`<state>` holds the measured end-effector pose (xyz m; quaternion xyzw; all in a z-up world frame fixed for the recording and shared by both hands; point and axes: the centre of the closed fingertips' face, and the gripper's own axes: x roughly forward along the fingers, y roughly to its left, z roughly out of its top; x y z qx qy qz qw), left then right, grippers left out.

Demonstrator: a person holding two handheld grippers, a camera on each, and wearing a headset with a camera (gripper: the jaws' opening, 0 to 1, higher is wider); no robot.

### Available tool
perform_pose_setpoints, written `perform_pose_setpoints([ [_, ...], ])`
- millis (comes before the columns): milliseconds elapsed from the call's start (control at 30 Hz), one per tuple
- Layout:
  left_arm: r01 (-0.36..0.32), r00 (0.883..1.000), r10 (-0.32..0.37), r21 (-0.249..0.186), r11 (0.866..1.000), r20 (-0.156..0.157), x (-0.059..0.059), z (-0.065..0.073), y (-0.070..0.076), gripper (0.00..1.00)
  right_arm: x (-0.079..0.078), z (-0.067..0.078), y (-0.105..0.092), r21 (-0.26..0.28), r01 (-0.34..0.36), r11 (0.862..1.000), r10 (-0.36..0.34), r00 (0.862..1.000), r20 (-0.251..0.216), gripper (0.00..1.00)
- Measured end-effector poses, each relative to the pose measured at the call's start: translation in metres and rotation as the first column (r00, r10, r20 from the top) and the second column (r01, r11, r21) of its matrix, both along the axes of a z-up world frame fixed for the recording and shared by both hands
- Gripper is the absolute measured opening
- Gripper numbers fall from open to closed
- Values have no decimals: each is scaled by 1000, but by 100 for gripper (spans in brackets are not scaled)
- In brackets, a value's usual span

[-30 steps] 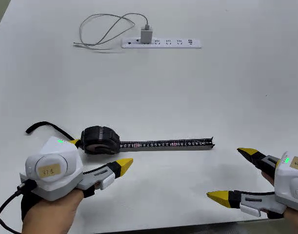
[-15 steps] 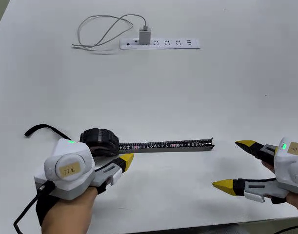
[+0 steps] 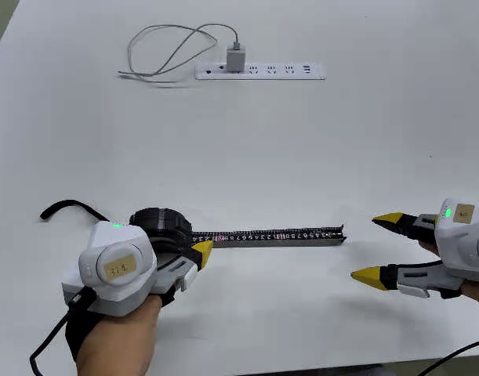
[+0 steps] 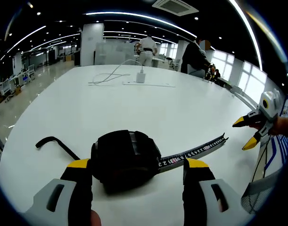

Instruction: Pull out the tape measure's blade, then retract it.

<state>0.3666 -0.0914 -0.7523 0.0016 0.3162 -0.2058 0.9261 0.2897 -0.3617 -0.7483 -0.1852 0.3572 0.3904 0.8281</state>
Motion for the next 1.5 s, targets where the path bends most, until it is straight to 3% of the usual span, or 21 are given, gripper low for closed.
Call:
perform_pose_setpoints([
  [133,-23,1000,23,-9,1000,-7,3,0,1,75,4,-5,-3,-42,-49,998,48,999,-17,46],
  [433,-50,999,50,-8,999,-4,8,-4,4,71,15,-9,-5,-70,-130,989,127,990,-54,40],
  [833,-100,995,100,-40,994,-12,14,-5,7,67,22,-23,-1,-150,-252,956,238,966,-106,35],
  [1167,-117,993,116,-50,992,-21,16,-7,10,64,29,-24,3,-164,-310,936,292,948,-128,32],
  [1400,-136,990,134,-85,987,-34,18,-7,13,61,29,-27,6,-177,-341,923,318,937,-147,30],
  [1500,-131,991,129,-76,988,-31,18,-7,12,61,29,-28,8,-178,-352,919,327,932,-153,30],
])
